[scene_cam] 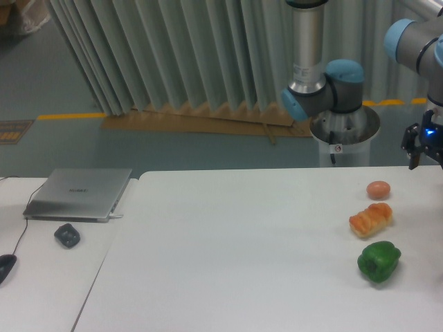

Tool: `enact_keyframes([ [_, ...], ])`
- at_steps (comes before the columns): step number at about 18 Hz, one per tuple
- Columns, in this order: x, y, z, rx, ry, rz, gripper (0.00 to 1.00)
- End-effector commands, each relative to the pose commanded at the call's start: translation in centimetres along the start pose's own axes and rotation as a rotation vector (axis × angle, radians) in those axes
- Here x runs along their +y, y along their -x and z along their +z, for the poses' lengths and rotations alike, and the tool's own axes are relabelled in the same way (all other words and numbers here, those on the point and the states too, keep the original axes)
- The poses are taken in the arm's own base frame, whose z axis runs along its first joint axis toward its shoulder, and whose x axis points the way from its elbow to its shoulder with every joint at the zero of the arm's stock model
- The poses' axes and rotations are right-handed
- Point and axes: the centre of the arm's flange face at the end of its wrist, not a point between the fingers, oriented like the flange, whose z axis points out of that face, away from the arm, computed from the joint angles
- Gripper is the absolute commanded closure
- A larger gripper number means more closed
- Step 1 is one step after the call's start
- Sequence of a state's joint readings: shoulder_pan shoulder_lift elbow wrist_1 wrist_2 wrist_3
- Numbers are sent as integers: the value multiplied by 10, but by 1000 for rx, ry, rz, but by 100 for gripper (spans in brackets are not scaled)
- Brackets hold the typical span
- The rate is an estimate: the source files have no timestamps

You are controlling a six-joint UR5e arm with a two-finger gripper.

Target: Place the red peppers in a basket

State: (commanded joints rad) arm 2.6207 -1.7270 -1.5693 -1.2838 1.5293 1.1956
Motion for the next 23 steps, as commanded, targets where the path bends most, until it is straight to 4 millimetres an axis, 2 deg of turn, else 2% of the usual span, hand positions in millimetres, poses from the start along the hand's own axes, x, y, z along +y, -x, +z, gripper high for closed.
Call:
enact_keyframes([
  [6,0,-3,3,7,1,-3,0],
  [9,-2,1,15,20,6,-10,0],
  [23,-4,3,11,-15,-18,-47,0],
])
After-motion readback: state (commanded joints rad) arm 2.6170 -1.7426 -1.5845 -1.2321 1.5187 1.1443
